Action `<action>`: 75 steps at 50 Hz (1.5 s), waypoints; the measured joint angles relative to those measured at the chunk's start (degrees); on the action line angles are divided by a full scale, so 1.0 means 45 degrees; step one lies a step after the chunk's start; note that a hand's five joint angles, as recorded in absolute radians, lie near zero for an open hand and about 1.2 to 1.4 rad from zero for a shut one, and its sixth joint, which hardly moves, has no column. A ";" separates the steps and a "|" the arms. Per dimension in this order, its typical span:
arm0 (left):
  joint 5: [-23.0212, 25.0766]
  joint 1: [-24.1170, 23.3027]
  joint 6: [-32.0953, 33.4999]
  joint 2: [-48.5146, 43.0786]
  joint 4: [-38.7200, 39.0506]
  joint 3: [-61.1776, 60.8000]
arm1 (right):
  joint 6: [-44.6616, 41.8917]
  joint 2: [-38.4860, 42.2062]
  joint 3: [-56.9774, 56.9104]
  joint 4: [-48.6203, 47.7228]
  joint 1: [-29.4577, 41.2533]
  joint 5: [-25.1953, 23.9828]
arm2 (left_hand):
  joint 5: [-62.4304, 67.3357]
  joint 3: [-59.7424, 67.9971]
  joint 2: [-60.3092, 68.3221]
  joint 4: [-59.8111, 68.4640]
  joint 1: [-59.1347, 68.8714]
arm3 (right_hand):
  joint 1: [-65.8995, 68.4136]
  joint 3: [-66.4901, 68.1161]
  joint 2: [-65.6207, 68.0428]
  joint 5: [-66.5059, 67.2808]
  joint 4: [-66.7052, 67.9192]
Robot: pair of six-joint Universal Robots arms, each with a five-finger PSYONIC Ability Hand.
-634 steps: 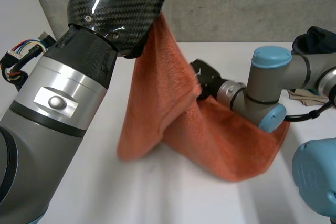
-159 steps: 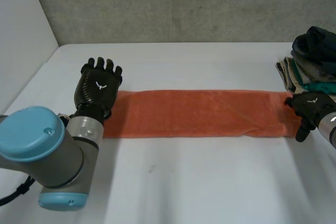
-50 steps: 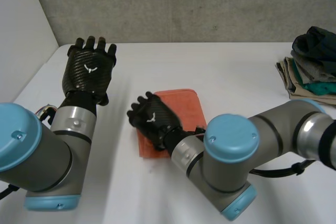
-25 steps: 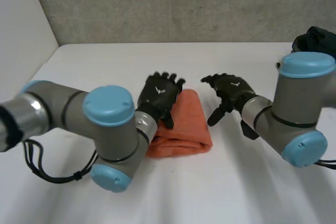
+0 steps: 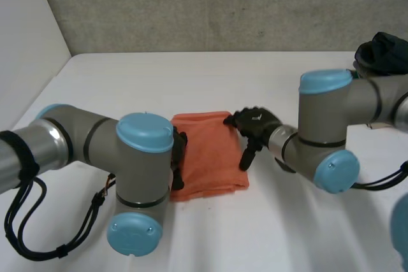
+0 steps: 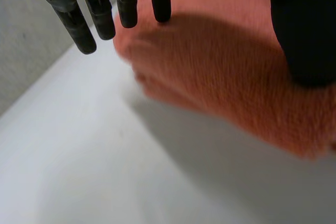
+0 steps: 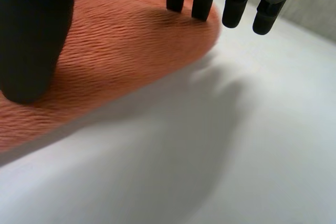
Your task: Fold the laundry.
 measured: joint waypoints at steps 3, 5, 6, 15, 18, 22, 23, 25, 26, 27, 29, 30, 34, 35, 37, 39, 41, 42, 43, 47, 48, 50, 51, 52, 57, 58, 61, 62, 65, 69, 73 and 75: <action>0.0281 -0.0037 0.0034 0.0644 0.0034 0.0024 | -0.0267 -0.0983 0.0415 -0.0048 0.0002 0.0143 | -0.0001 0.0000 0.0000 0.0000 0.0000 | 0.0000 0.0001 -0.0003 -0.0028 0.0000; 0.0509 -0.0022 0.0030 0.1044 0.0073 0.0022 | -0.0334 -0.1530 0.0779 -0.0176 0.0013 0.0184 | -0.0004 0.0000 0.0000 0.0000 0.0000 | 0.0000 0.0000 -0.0003 -0.0028 0.0000; 0.0885 0.0027 0.0017 0.1585 0.0137 0.0012 | -0.0374 -0.2219 0.1393 -0.0467 0.0034 0.0228 | -0.0005 0.0000 0.0000 0.0000 0.0000 | 0.0000 0.0001 -0.0003 -0.0028 0.0000; 0.3797 0.0943 -0.0135 0.3942 0.0339 -0.0401 | -0.0613 -0.4570 0.5912 -0.3617 0.1112 0.0422 | -0.0005 0.0000 0.0000 0.0000 0.0000 | 0.0000 0.0000 -0.0003 -0.0028 0.0000; 0.4968 0.1342 -0.0330 0.4322 0.0316 -0.0566 | -0.1009 -0.4690 0.7513 -0.5306 0.1812 0.0457 | -0.0005 0.0000 0.0000 0.0000 -0.0001 | 0.0000 0.0001 -0.0003 -0.0028 0.0000; 0.6102 0.1679 -0.0714 0.4508 0.0276 -0.0699 | -0.1588 -0.4394 0.8658 -0.7131 0.2358 0.0497 | -0.0005 0.0000 0.0000 0.0000 0.0000 | 0.0000 0.0001 -0.0003 -0.0030 0.0000; 0.6390 0.1766 -0.0870 0.4525 0.0266 -0.0735 | -0.1806 -0.4206 0.8878 -0.7675 0.2479 0.0521 | -0.0005 0.0000 0.0000 0.0000 0.0000 | 0.0000 0.0001 -0.0003 -0.0028 0.0000; 0.6707 0.1872 -0.1108 0.4522 0.0258 -0.0776 | -0.2148 -0.3862 0.9050 -0.8333 0.2593 0.0599 | -0.0005 0.0000 0.0000 0.0000 0.0000 | 0.0000 0.0001 -0.0003 -0.0030 0.0000; 0.6772 0.1893 -0.1176 0.4515 0.0256 -0.0787 | -0.2262 -0.3740 0.9063 -0.8504 0.2616 0.0639 | -0.0005 0.0000 0.0000 0.0000 0.0000 | 0.0000 0.0000 -0.0003 -0.0028 0.0000; 0.6816 0.1909 -0.1227 0.4507 0.0255 -0.0794 | -0.2311 -0.3685 0.9063 -0.8566 0.2623 0.0657 | -0.0005 0.0000 0.0001 0.0000 0.0000 | 0.0000 0.0000 -0.0003 -0.0030 0.0000; 0.6914 0.1942 -0.1401 0.4450 0.0254 -0.0815 | -0.2778 -0.3042 0.8819 -0.9008 0.2640 0.0995 | -0.0005 -0.0001 0.0000 0.0000 0.0000 | 0.0000 0.0001 -0.0002 -0.0030 0.0000; 0.6918 0.1942 -0.1429 0.4434 0.0255 -0.0819 | -0.2849 -0.2922 0.8739 -0.9052 0.2637 0.1084 | -0.0005 0.0000 0.0000 0.0000 0.0000 | 0.0000 0.0001 -0.0002 -0.0026 0.0000; 0.6878 0.1928 -0.1500 0.4365 0.0278 -0.0856 | -0.3184 -0.2273 0.8096 -0.9184 0.2596 0.1676 | -0.0005 0.0000 0.0000 0.0001 0.0000 | 0.0012 0.0037 0.0026 -0.0005 0.0027; 0.6864 0.1925 -0.1500 0.4355 0.0290 -0.0870 | -0.3237 -0.2144 0.7922 -0.9182 0.2584 0.1817 | -0.0005 0.0000 0.0000 0.0000 0.0000 | 0.0033 0.0037 0.0027 0.0022 0.0027; 0.6846 0.1925 -0.1497 0.4343 0.0307 -0.0895 | -0.3274 -0.2001 0.7716 -0.9171 0.2567 0.1951 | -0.0005 -0.0001 0.0000 0.0000 0.0000 | 0.0043 0.0083 0.0027 0.0026 0.0075; 0.6836 0.1924 -0.1492 0.4338 0.0322 -0.0925 | -0.3286 -0.1853 0.7485 -0.9152 0.2552 0.2044 | -0.0005 0.0000 0.0000 0.0000 0.0000 | 0.0043 0.0225 0.0028 0.0024 0.0192; 0.6836 0.1923 -0.1490 0.4338 0.0332 -0.0940 | -0.3278 -0.1733 0.7299 -0.9135 0.2543 0.2081 | -0.0005 0.0000 0.0000 0.0000 0.0000 | 0.0043 0.0382 0.0034 0.0024 0.0320; 0.6836 0.1923 -0.1488 0.4338 0.0334 -0.0949 | -0.3270 -0.1677 0.7213 -0.9128 0.2540 0.2087 | -0.0005 -0.0001 0.0000 0.0000 0.0000 | 0.0067 0.0552 0.0086 0.0027 0.0464; 0.6836 0.1923 -0.1488 0.4337 0.0336 -0.0960 | -0.3258 -0.1605 0.7097 -0.9120 0.2535 0.2080 | -0.0005 0.0000 0.0000 0.0000 0.0000 | 0.0231 0.0756 0.0337 0.0066 0.0662; 0.6844 0.1925 -0.1490 0.4330 0.0338 -0.0996 | -0.3215 -0.1397 0.6741 -0.9090 0.2532 0.2027 | -0.0005 0.0000 0.0000 0.0000 0.0000 | 0.0755 0.1159 0.0910 0.0358 0.1101; 0.6850 0.1929 -0.1490 0.4328 0.0340 -0.1021 | -0.3197 -0.1327 0.6601 -0.9080 0.2531 0.2009 | -0.0005 0.0000 0.0000 -0.0002 0.0000 | 0.0757 0.1160 0.0910 0.0358 0.1124; 0.6864 0.1935 -0.1492 0.4326 0.0346 -0.1069 | -0.3167 -0.1220 0.6347 -0.9065 0.2523 0.1979 | -0.0005 0.0000 0.0000 0.0000 0.0000 | 0.0757 0.1159 0.0910 0.0459 0.1124; 0.6869 0.1936 -0.1494 0.4326 0.0347 -0.1088 | -0.3157 -0.1182 0.6254 -0.9056 0.2522 0.1960 | -0.0005 0.0000 0.0000 0.0001 0.0000 | 0.0757 0.1159 0.0910 0.0573 0.1124; 0.6875 0.1938 -0.1494 0.4325 0.0352 -0.1123 | -0.3145 -0.1131 0.6132 -0.9044 0.2522 0.1931 | -0.0005 0.0000 0.0000 0.0000 0.0000 | 0.0757 0.1160 0.0910 0.0798 0.1123; 0.6887 0.1942 -0.1498 0.4323 0.0370 -0.1228 | -0.3115 -0.0879 0.5524 -0.9014 0.2524 0.1745 | -0.0005 -0.0001 0.0000 0.0000 0.0000 | 0.1225 0.1612 0.1295 0.1351 0.1585; 0.6888 0.1943 -0.1497 0.4323 0.0371 -0.1240 | -0.3111 -0.0843 0.5421 -0.9013 0.2524 0.1713 | -0.0005 -0.0001 0.0000 0.0000 0.0000 | 0.1339 0.1707 0.1382 0.1465 0.1679; 0.6887 0.1951 -0.1498 0.4324 0.0372 -0.1265 | -0.3099 -0.0714 0.5006 -0.8992 0.2525 0.1593 | -0.0005 0.0000 0.0000 0.0000 0.0000 | 0.1514 0.1869 0.1402 0.1655 0.1804; 0.6886 0.1952 -0.1498 0.4323 0.0372 -0.1268 | -0.3098 -0.0695 0.4940 -0.8987 0.2525 0.1574 | -0.0005 0.0000 0.0000 0.0000 0.0000 | 0.1514 0.1869 0.1402 0.1659 0.1804; 0.6883 0.1961 -0.1501 0.4324 0.0375 -0.1274 | -0.3089 -0.0548 0.4483 -0.8944 0.2525 0.1413 | -0.0005 0.0000 0.0000 0.0000 0.0000 | 0.1855 0.2275 0.1730 0.1992 0.2195; 0.6885 0.1973 -0.1504 0.4323 0.0375 -0.1274 | -0.3080 -0.0387 0.4138 -0.8895 0.2525 0.1205 | -0.0005 0.0000 0.0000 0.0000 0.0000 | 0.3304 0.3558 0.3302 0.3230 0.3489; 0.6884 0.2011 -0.1505 0.4333 0.0376 -0.1266 | -0.3051 -0.0057 0.3716 -0.8860 0.2524 0.0853 | -0.0005 0.0000 0.0000 0.0000 0.0000 | 0.9279 0.9561 0.9727 0.9103 0.9493; 0.6881 0.2039 -0.1505 0.4341 0.0375 -0.1266 | -0.3011 0.0077 0.3547 -0.8851 0.2515 0.0718 | -0.0005 0.0000 0.0000 0.0000 0.0000 | 1.0150 1.1514 1.1514 1.0957 1.1582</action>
